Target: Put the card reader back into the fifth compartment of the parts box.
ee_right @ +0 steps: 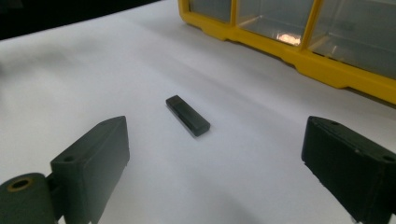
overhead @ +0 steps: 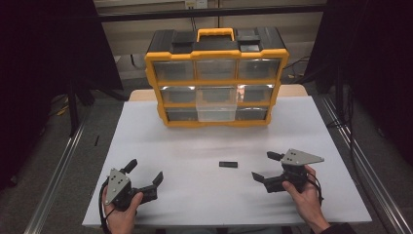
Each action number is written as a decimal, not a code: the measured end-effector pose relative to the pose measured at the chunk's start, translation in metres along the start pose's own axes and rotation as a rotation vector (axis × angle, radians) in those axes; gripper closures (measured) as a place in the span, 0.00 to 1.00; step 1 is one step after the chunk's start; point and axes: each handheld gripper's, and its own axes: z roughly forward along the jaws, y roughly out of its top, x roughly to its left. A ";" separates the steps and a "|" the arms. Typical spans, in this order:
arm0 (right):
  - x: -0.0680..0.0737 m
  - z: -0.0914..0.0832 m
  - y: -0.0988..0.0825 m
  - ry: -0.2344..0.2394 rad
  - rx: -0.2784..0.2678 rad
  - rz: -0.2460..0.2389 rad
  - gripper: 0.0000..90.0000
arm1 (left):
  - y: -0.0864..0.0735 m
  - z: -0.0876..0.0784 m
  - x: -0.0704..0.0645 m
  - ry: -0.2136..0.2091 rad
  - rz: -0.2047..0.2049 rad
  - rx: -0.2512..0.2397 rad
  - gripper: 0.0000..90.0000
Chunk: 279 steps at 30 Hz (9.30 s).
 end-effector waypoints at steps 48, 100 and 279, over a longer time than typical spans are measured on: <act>0.002 0.073 0.044 0.210 0.221 -0.045 0.04 | 0.000 0.000 0.000 -0.006 0.013 0.004 0.03; -0.006 0.138 0.066 0.321 0.716 -0.293 0.60 | -0.001 0.000 -0.001 -0.014 0.016 0.004 0.03; 0.009 0.042 0.156 0.310 0.158 -0.249 0.82 | 0.000 0.000 -0.002 -0.026 0.036 0.005 0.03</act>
